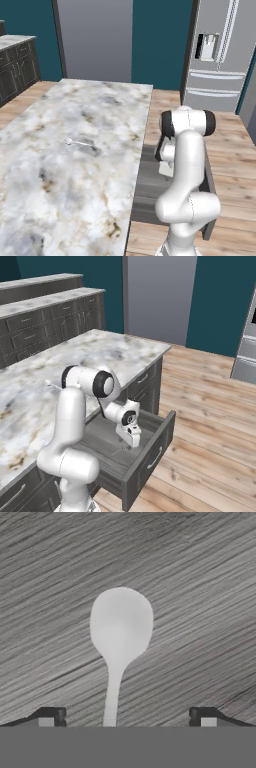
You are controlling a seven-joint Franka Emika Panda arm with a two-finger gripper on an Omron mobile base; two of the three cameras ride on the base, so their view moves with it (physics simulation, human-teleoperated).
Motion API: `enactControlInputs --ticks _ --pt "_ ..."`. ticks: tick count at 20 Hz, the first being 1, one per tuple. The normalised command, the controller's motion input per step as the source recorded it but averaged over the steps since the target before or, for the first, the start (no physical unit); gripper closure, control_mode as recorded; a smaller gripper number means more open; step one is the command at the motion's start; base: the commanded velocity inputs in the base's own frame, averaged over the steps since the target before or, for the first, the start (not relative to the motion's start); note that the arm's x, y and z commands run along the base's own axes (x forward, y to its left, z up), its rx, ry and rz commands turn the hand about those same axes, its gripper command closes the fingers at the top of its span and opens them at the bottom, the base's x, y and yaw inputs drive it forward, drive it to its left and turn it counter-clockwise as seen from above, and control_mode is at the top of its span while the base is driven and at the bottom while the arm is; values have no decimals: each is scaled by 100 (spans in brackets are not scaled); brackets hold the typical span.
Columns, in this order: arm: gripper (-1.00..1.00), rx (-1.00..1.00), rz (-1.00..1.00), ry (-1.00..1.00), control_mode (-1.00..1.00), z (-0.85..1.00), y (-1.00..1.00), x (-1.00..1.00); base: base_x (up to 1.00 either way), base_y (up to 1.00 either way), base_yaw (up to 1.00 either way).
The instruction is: Organize the utensils by type. Pick up the wooden spoons from the counter and place them in the open cabinet. Then pick up the metallic utensils from the counter and place them in the open drawer.
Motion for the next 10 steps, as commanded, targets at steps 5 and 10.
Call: enactControlInputs --ticks 5,10 --pt "-100 5 0 0 -100 71 0 -30 0 0 0" --pt "-100 1 8 -3 -100 77 5 -37 0 0 0"
